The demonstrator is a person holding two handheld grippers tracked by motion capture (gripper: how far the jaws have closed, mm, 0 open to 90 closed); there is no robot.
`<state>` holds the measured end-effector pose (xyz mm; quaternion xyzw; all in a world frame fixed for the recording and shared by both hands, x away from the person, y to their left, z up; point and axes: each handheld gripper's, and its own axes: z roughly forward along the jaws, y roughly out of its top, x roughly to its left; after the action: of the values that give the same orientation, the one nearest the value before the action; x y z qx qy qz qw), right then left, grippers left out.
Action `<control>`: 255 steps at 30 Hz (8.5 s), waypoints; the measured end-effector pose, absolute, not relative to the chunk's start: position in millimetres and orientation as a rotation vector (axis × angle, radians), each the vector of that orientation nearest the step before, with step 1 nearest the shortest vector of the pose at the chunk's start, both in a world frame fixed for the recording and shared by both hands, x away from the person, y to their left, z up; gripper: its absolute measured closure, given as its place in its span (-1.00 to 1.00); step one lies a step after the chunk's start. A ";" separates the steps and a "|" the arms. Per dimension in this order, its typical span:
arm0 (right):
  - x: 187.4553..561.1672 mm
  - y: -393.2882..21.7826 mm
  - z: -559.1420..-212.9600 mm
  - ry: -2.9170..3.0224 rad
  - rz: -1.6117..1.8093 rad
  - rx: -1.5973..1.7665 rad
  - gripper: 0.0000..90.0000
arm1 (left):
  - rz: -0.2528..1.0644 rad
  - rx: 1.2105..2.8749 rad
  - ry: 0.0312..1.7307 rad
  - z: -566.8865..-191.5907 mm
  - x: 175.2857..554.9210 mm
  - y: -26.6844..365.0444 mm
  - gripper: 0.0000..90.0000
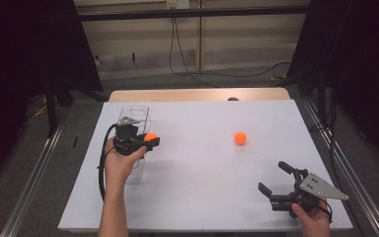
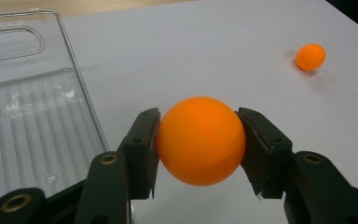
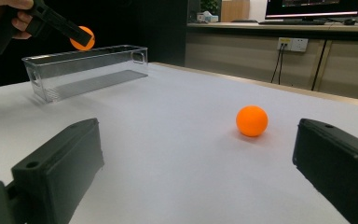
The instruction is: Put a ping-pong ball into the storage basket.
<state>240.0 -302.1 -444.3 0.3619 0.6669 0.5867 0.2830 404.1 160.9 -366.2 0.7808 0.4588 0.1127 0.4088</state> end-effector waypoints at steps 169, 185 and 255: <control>241.5 -304.9 -443.4 1.780 1.565 0.985 -0.97 | 0.256 1.991 1.016 -380.3 403.5 96.0 -0.71; 244.2 -304.9 -445.8 1.795 1.551 0.998 -0.96 | 0.200 2.019 0.975 -390.5 404.0 77.4 -0.75; 241.7 -301.1 -443.7 1.804 1.547 0.960 -0.96 | 0.172 2.033 0.847 -420.2 409.1 -9.2 -0.78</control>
<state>241.7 -301.1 -443.7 0.3591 0.6747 0.5783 0.2852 409.1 -9.2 -420.2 0.8219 0.3426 0.0697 0.4497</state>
